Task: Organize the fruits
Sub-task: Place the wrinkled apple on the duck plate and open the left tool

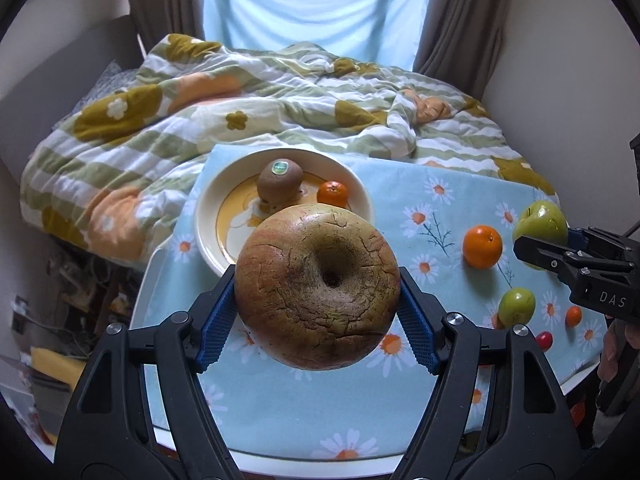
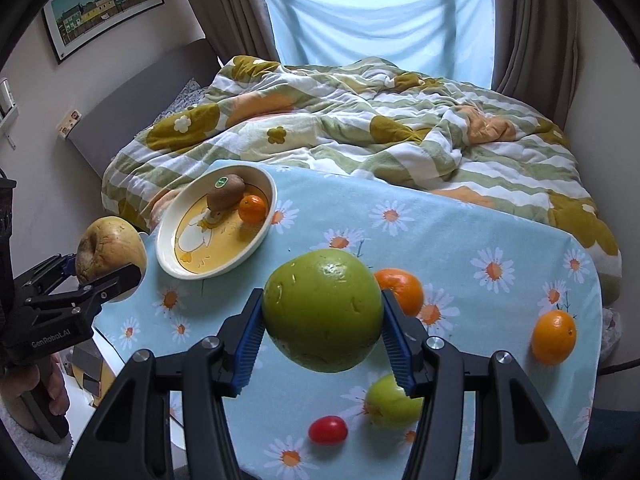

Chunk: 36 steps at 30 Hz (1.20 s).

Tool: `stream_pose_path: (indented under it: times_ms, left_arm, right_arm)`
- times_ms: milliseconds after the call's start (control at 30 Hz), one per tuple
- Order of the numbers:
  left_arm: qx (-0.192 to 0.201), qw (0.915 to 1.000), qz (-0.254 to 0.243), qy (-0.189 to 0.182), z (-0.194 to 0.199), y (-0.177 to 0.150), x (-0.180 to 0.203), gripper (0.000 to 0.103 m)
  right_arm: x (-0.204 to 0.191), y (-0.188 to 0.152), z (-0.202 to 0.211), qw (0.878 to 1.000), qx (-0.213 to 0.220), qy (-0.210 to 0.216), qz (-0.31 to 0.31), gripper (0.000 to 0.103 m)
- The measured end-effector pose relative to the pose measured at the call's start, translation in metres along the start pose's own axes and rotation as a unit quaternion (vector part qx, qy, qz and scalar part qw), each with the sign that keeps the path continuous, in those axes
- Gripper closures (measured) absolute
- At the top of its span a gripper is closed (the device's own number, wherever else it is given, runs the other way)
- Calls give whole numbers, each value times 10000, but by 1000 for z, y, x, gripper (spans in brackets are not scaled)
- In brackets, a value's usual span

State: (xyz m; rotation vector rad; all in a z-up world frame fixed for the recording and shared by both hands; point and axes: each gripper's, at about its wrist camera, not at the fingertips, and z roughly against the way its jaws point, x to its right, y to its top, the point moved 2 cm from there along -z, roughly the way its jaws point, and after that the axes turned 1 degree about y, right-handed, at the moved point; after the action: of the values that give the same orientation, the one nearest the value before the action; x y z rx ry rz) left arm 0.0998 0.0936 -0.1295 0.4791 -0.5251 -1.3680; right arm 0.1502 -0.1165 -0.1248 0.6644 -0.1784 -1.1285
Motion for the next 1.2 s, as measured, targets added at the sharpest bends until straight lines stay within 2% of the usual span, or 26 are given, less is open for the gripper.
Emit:
stream_pose_path:
  times_ms: [333,633,900,1100,1200]
  left_arm:
    - [-179,9994,-272,-153,-40,26,-54,23]
    - [-374,9966,-656,-316,-89,45,-81,23]
    - [-479,9917,-1130,-372,-126,51,-84,23]
    - [-492,9871,-1503,-248,-142,47,-77,23]
    - [-442,9875,-1472,-345,-143,47,-77,22]
  right_arm:
    - [-45,18,-32,9996,-14,-99,-257,52]
    - [-67,28,-62,9979,-37,-261,-591,52]
    - [-71,31,-82,9951,-99,-440,-880,52]
    - [-71,29,-88,9932,-114,-539,-1027,52]
    - [-69,29,-87,9925,-94,-561,-1084,52]
